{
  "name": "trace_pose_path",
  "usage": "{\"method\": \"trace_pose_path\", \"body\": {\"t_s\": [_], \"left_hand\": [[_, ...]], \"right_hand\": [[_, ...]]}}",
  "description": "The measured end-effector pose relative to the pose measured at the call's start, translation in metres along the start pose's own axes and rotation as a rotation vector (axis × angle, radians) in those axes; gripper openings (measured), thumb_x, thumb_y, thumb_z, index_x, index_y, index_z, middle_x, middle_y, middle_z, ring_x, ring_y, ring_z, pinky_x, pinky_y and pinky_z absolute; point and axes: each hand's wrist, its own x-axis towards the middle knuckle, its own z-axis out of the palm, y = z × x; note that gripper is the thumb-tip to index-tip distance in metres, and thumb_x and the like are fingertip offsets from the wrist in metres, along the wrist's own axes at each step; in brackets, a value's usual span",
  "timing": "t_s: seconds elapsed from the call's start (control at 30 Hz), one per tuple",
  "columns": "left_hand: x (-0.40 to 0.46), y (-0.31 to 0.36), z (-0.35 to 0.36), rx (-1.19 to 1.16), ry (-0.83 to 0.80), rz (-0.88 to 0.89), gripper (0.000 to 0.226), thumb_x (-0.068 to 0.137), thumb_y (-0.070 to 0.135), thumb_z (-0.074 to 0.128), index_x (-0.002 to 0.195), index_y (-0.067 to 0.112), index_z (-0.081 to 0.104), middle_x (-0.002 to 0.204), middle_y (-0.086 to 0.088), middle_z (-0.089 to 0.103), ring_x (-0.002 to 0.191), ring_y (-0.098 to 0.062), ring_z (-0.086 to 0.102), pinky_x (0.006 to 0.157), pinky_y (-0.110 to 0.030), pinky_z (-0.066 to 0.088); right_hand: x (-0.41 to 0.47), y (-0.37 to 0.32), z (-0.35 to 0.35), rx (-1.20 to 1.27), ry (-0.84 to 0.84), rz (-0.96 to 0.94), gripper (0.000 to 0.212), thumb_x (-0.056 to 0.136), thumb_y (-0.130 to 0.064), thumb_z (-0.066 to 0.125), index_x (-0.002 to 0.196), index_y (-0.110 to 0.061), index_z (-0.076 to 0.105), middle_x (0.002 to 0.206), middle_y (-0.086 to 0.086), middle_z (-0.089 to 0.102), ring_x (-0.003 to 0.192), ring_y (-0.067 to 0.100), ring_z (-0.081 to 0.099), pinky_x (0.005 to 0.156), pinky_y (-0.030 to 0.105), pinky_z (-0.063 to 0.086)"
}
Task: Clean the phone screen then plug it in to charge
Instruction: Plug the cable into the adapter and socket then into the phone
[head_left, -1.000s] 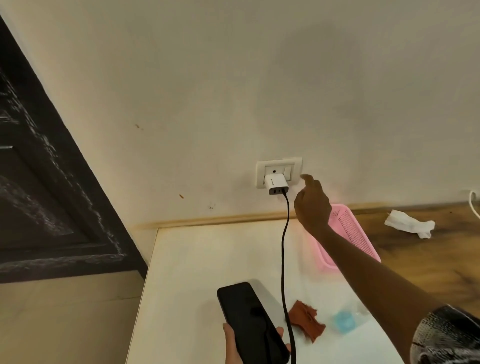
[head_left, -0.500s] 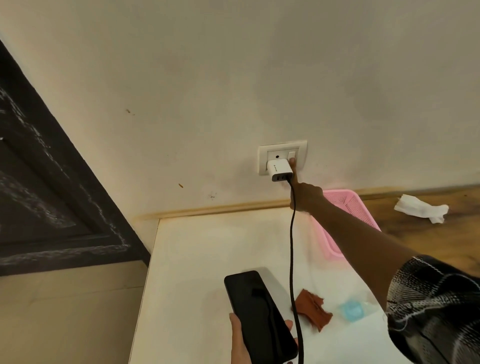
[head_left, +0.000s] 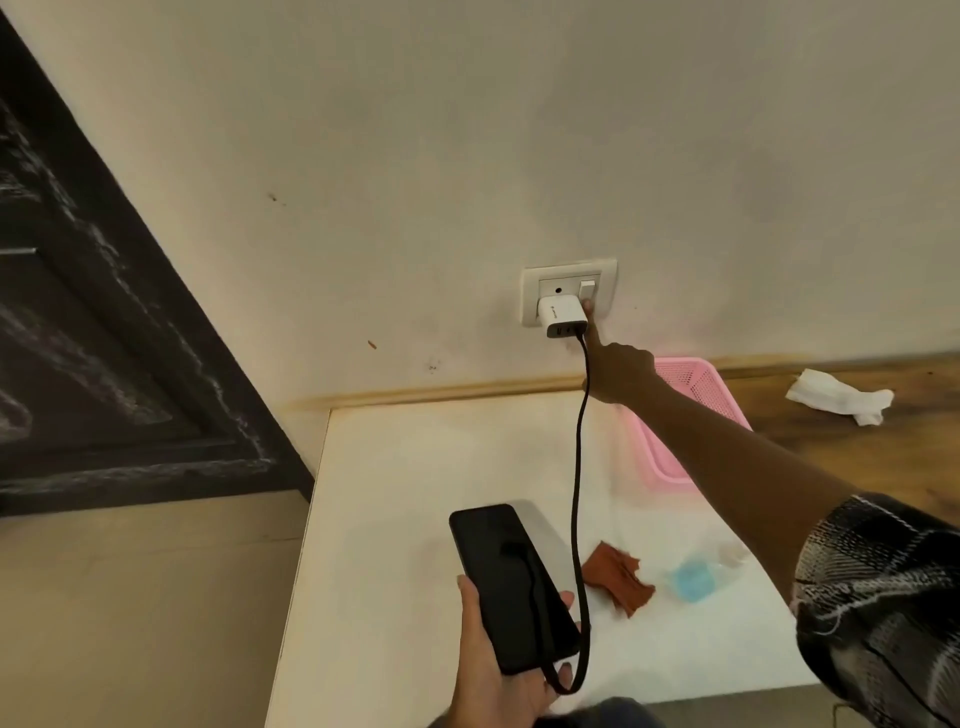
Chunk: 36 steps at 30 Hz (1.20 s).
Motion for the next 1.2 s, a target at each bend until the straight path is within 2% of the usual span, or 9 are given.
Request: {"method": "trace_pose_path", "body": {"t_s": [0.07, 0.17, 0.23, 0.37, 0.5, 0.67, 0.73, 1.0, 1.2], "left_hand": [[-0.006, -0.004, -0.006, 0.038, 0.007, 0.006, 0.092, 0.064, 0.088, 0.035, 0.113, 0.02, 0.071, 0.12, -0.013, 0.067, 0.116, -0.036, 0.057, 0.093, -0.046, 0.044], [-0.016, -0.003, 0.003, 0.074, 0.001, 0.017, 0.097, 0.061, 0.092, 0.027, 0.112, 0.023, 0.071, 0.123, -0.009, 0.066, 0.123, -0.032, 0.054, 0.093, -0.042, 0.044], [-0.019, -0.002, 0.007, 0.073, 0.02, 0.017, 0.1, 0.062, 0.092, 0.025, 0.118, 0.021, 0.068, 0.124, -0.008, 0.066, 0.123, -0.03, 0.054, 0.091, -0.04, 0.043], [-0.026, -0.001, 0.012, 0.117, 0.011, 0.027, 0.101, 0.067, 0.09, 0.017, 0.122, 0.019, 0.063, 0.122, -0.005, 0.067, 0.124, -0.025, 0.054, 0.088, -0.037, 0.043], [-0.027, 0.0, 0.013, 0.116, -0.006, 0.034, 0.1, 0.071, 0.089, 0.013, 0.125, 0.02, 0.061, 0.122, -0.004, 0.067, 0.123, -0.023, 0.055, 0.086, -0.035, 0.044], [-0.031, 0.0, 0.013, 0.152, 0.031, 0.075, 0.095, 0.072, 0.089, 0.017, 0.12, 0.022, 0.063, 0.118, -0.005, 0.069, 0.107, -0.019, 0.065, 0.081, -0.034, 0.049], [-0.032, 0.0, 0.012, 0.157, 0.055, 0.095, 0.09, 0.074, 0.088, 0.02, 0.116, 0.022, 0.066, 0.109, -0.006, 0.072, 0.09, -0.018, 0.071, 0.077, -0.034, 0.051], [-0.035, -0.002, 0.012, 0.163, 0.037, 0.087, 0.085, 0.08, 0.082, 0.023, 0.097, 0.018, 0.078, 0.11, -0.007, 0.072, 0.088, -0.019, 0.072, 0.082, -0.036, 0.051], [-0.034, -0.001, 0.01, 0.173, 0.012, 0.088, 0.093, 0.08, 0.082, 0.019, 0.111, 0.013, 0.072, 0.117, -0.008, 0.069, 0.096, -0.019, 0.065, 0.085, -0.035, 0.047]], "right_hand": [[-0.013, 0.003, -0.002, 0.06, 0.045, 0.035, 0.082, 0.086, -0.019, 0.052, 0.148, -0.021, -0.001, 0.08, 0.008, 0.057, 0.071, 0.026, 0.054, 0.067, 0.032, 0.043], [-0.04, 0.009, -0.001, 0.458, 0.079, 0.192, 0.049, 0.087, -0.021, 0.051, 0.134, -0.012, 0.04, 0.11, 0.013, 0.063, 0.1, 0.032, 0.06, 0.087, 0.037, 0.046], [-0.068, 0.01, 0.002, 0.72, 0.117, 0.264, 0.037, 0.087, -0.019, 0.052, 0.123, -0.011, 0.052, 0.114, 0.014, 0.064, 0.101, 0.033, 0.061, 0.092, 0.04, 0.048], [-0.145, 0.004, 0.019, 1.064, 0.174, 0.257, 0.021, 0.088, -0.013, 0.053, 0.106, -0.008, 0.061, 0.099, 0.013, 0.068, 0.081, 0.026, 0.065, 0.075, 0.039, 0.053], [-0.211, -0.016, 0.043, 1.288, -0.043, 0.315, 0.024, 0.092, -0.033, 0.053, 0.099, -0.011, 0.06, 0.086, 0.003, 0.066, 0.069, 0.015, 0.061, 0.053, 0.019, 0.043], [-0.254, -0.037, 0.059, 1.353, -0.2, 0.3, 0.03, 0.086, -0.045, 0.058, 0.098, -0.018, 0.061, 0.098, -0.001, 0.063, 0.087, 0.012, 0.06, 0.082, 0.04, 0.051], [-0.267, -0.041, 0.062, 1.338, -0.2, 0.267, 0.038, 0.083, -0.043, 0.063, 0.108, -0.016, 0.06, 0.106, -0.002, 0.061, 0.101, 0.013, 0.057, 0.09, 0.039, 0.049], [-0.279, -0.036, 0.065, 1.266, -0.132, 0.196, 0.028, 0.081, -0.021, 0.069, 0.107, -0.014, 0.061, 0.109, 0.0, 0.063, 0.103, 0.014, 0.057, 0.072, 0.015, 0.042], [-0.28, -0.035, 0.071, 1.256, -0.119, 0.227, 0.019, 0.083, -0.018, 0.066, 0.101, -0.015, 0.06, 0.107, 0.0, 0.064, 0.102, 0.016, 0.059, 0.081, 0.024, 0.043]]}}
